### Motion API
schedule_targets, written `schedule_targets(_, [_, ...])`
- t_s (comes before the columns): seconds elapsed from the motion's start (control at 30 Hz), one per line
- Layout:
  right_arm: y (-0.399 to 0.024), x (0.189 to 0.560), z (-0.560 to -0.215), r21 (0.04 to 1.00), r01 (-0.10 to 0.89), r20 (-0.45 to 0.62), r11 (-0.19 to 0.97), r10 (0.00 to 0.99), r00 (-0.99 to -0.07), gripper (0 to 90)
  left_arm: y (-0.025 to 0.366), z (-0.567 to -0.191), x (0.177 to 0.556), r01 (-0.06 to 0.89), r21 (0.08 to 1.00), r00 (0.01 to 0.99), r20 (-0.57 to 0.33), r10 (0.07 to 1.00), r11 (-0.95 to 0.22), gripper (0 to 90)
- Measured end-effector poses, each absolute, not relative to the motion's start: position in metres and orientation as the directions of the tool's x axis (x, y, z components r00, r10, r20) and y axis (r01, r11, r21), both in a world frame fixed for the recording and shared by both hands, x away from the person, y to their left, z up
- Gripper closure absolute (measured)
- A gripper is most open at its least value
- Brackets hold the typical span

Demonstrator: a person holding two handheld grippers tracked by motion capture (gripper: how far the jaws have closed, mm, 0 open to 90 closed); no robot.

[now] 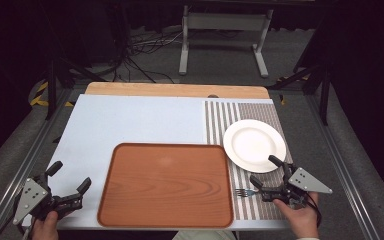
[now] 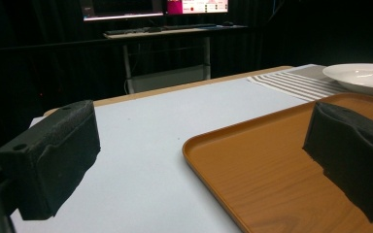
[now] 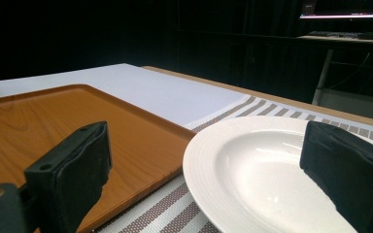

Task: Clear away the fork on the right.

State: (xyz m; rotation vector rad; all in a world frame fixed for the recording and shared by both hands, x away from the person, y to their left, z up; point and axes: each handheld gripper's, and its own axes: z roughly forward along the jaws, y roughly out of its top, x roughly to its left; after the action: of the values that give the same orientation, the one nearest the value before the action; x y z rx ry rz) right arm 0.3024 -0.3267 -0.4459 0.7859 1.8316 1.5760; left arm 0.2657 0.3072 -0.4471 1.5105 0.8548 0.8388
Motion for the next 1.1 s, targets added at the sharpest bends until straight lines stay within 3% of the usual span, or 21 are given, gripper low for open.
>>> schedule_targets(0.63, [-0.325, 0.302, -0.441, 0.991, 0.077, -0.031, 0.111, 0.742, -0.669, 7.8, 0.307, -0.447, 0.266, 0.061, 0.995, 0.481, 0.042, 0.876, -0.081, 0.6])
schedule_targets(1.1, [-0.315, 0.319, -0.414, 0.977, 0.097, -0.064, 0.190, 0.696, -0.715, 9.8, 0.308, -0.447, 0.265, 0.056, 0.995, 0.478, 0.042, 0.877, -0.078, 0.6])
